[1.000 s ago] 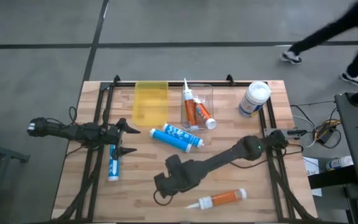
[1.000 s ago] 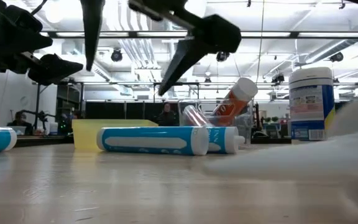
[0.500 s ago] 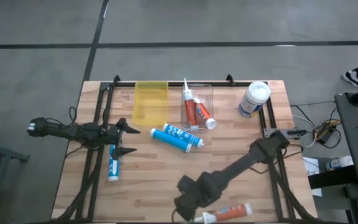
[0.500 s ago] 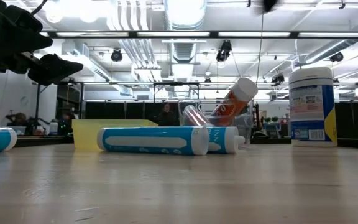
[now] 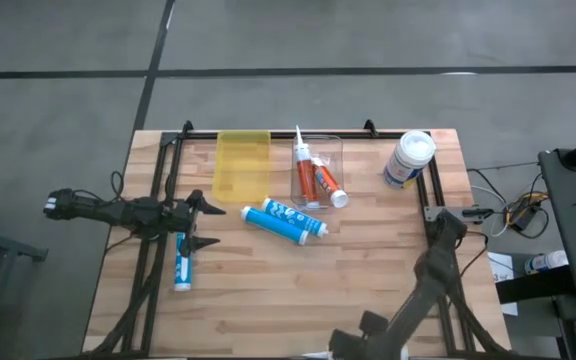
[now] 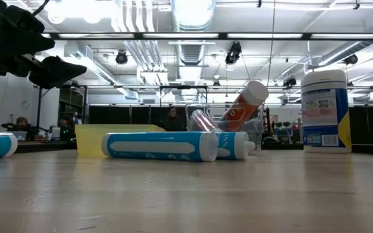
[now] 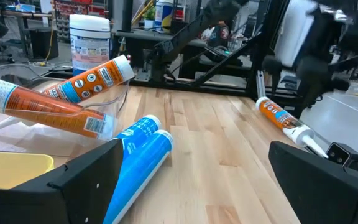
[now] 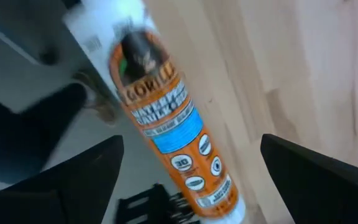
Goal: Pick & place silicon tubes, Sealant and Lysol wipes
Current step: Put the orange sealant into the transparent bin
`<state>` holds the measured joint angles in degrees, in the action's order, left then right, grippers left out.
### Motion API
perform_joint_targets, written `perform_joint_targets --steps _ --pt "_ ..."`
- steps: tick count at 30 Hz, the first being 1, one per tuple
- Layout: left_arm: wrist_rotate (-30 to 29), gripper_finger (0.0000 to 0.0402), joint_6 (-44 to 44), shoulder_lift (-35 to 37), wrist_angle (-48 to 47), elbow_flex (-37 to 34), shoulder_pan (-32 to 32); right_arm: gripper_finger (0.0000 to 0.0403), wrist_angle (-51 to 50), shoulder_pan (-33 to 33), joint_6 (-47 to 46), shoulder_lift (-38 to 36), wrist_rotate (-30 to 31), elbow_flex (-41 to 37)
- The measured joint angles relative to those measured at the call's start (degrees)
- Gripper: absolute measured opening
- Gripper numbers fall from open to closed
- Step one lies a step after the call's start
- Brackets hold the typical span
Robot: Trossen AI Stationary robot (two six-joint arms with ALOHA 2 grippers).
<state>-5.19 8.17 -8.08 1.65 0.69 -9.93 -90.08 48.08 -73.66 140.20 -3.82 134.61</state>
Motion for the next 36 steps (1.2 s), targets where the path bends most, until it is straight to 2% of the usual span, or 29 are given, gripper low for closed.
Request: perform_joint_targets --steps 6,10,12,13,16,17,20,22,24,27,28,31,33,36 --pt "0.0 0.0398 0.0 0.0 0.0 0.0 0.0 0.0379 0.0 2.4 3.8 7.7 2.5 -0.5" --pt "0.0 0.0398 0.0 0.0 0.0 0.0 0.0 0.0374 0.3 2.5 6.2 11.0 0.2 -0.1" --pt "0.0 0.0398 0.0 0.0 0.0 0.0 0.0 0.0345 0.8 2.3 7.0 11.7 -2.1 0.0" --pt "0.0 0.0398 0.0 0.0 0.0 0.0 0.0 0.0318 1.1 2.1 6.8 11.8 -2.5 0.0" --pt "0.0 0.0398 0.0 0.0 0.0 0.0 0.0 0.0186 2.5 1.5 5.9 11.0 -2.4 -0.2" --pt "0.0 0.0398 0.0 -0.1 0.0 0.0 0.0 0.0174 2.4 1.2 5.6 10.5 -1.9 -0.2" --pt "0.0 0.0398 0.0 -0.1 0.0 0.0 0.0 0.0177 2.0 0.5 1.7 8.6 2.7 -0.2" --pt "0.0 0.0398 0.0 -0.2 0.0 0.0 0.0 0.0177 1.1 0.3 -0.4 7.1 9.4 -0.4" --pt "0.0 0.0398 0.0 -0.3 0.0 0.0 0.0 0.0177 -2.2 -0.9 -4.2 4.9 25.0 -0.7" --pt "-0.1 0.0398 0.0 -0.4 0.0 0.0 0.0 0.0177 0.1 -2.6 -10.1 2.0 49.5 -1.9" --pt "-0.2 0.0399 0.0 -0.4 0.0 0.0 0.0 0.0177 -1.6 -2.9 -11.1 1.4 55.6 -2.4" --pt "-0.2 0.0398 0.0 -0.5 0.0 0.0 0.0 0.0177 0.4 -3.7 -12.0 0.3 66.0 -4.5" --pt "-0.2 0.0399 0.0 -0.5 0.0 0.0 0.0 0.0177 -0.3 -6.0 -11.7 0.0 68.4 -6.4" --pt "-0.2 0.0398 0.0 -0.8 0.0 0.0 0.0 0.0177 -0.2 -10.6 -13.5 -0.4 75.5 -10.0"
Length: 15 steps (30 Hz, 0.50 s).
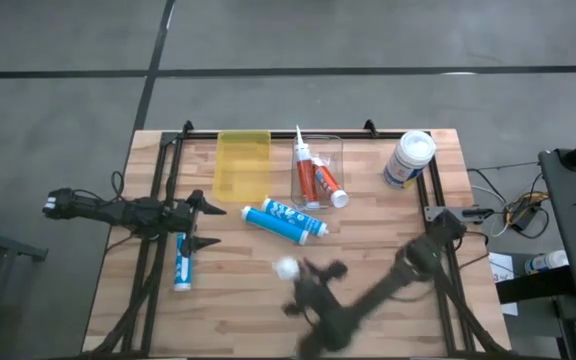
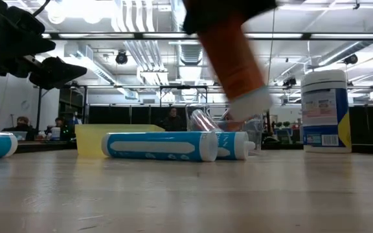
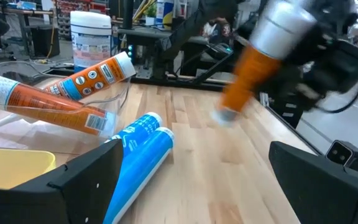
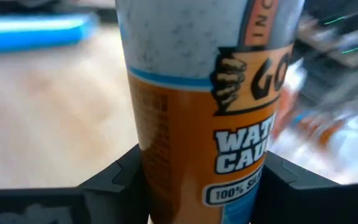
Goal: Pick & place silicon tubes, Sealant and Lysol wipes
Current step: Put the orange sealant into the transparent bin
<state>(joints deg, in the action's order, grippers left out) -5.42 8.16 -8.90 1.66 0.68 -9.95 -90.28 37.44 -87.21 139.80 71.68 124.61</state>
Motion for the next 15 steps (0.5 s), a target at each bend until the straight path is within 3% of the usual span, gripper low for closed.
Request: perform_joint_targets --steps 6,11,15 --pt "0.0 0.0398 0.0 -0.2 0.0 0.0 0.0 0.0177 0.2 -6.6 -11.2 -3.7 8.0 -9.6" --pt "0.0 0.0398 0.0 -0.3 0.0 0.0 0.0 0.0177 0.3 -10.7 -25.7 -8.8 16.0 -19.9" --pt "0.0 0.0398 0.0 -0.3 0.0 0.0 0.0 0.0177 1.9 -10.8 -31.3 -13.0 17.3 -27.4"
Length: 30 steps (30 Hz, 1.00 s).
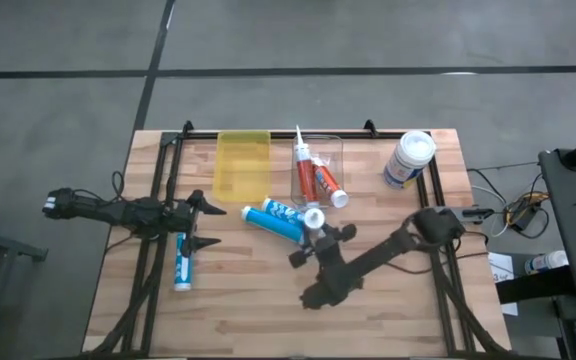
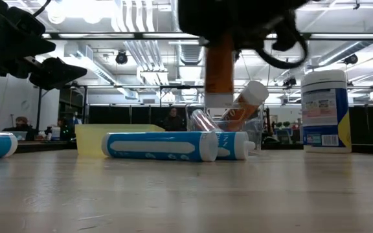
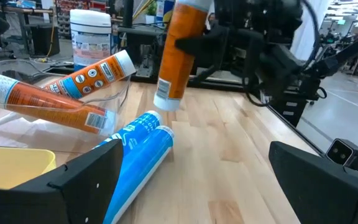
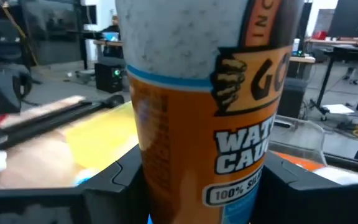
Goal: Pick & place silicon tubes, Sealant and Lysol wipes
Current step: Put the orange sealant into the transparent bin
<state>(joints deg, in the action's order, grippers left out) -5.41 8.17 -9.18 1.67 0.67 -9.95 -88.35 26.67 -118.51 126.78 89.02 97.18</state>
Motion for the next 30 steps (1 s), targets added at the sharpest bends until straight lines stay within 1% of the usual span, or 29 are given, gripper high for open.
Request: perform_joint_targets --steps 3,8,14,19,22,27,30 --pt "0.0 0.0398 0.0 0.0 0.0 0.0 0.0 0.0177 4.4 0.4 0.1 -3.4 0.5 -4.6" --pt "0.0 0.0398 0.0 0.0 0.0 0.0 0.0 0.0177 5.4 0.7 0.4 -9.7 1.3 -9.4" --pt "0.0 0.0399 0.0 0.0 0.0 0.0 0.0 0.0176 5.5 -1.5 7.1 -16.2 1.4 -11.3" --pt "0.0 0.0398 0.0 0.0 0.0 0.0 0.0 0.0176 6.4 -2.2 13.0 -18.9 1.0 -12.9" --pt "0.0 0.0398 0.0 0.0 0.0 0.0 0.0 0.0176 6.2 -2.6 14.8 -20.4 1.0 -13.5" --pt "0.0 0.0398 0.0 0.0 0.0 0.0 0.0 0.0176 5.4 -4.7 15.5 -23.4 1.0 -15.8" --pt "0.0 0.0398 0.0 0.0 0.0 0.0 0.0 0.0176 5.2 -5.9 15.1 -25.4 1.0 -18.6"
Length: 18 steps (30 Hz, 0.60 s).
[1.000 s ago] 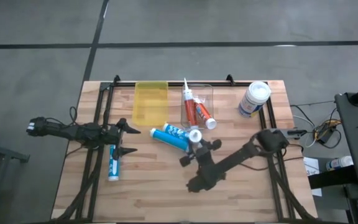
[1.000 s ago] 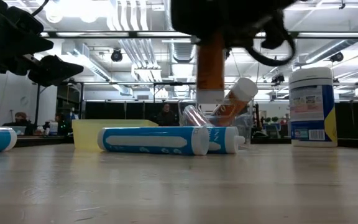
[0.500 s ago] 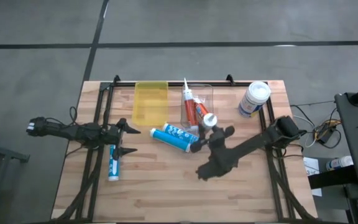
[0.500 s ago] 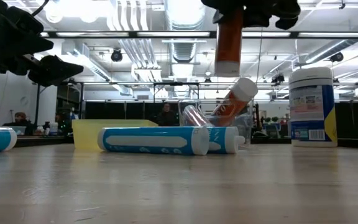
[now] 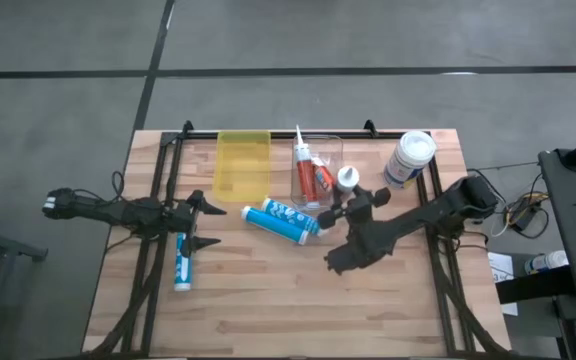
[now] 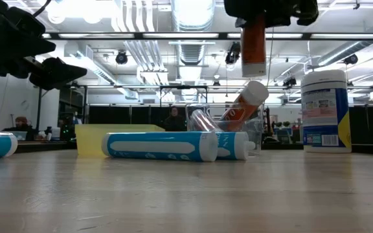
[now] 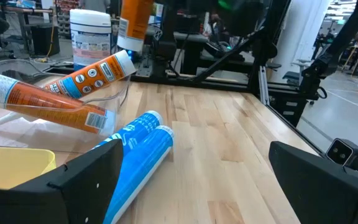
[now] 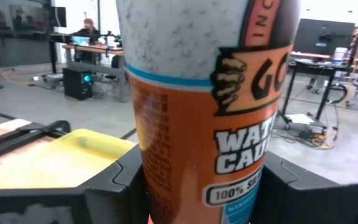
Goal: Pick & place silicon tubes, Sealant and Lysol wipes
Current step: Put the orange sealant into the transparent bin
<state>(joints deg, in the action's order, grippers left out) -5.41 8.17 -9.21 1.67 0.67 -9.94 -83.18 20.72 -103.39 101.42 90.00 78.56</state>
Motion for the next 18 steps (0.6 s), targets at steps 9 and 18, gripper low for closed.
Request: perform_joint_targets --steps 9,18 --pt "0.0 0.0398 0.0 0.0 0.0 0.0 0.0 0.0176 -0.6 -0.6 -2.3 -10.0 0.0 -11.6" --pt "0.0 0.0398 0.0 0.0 0.0 0.0 0.0 0.0176 -0.4 -3.7 -4.5 -20.1 -0.1 -23.4"
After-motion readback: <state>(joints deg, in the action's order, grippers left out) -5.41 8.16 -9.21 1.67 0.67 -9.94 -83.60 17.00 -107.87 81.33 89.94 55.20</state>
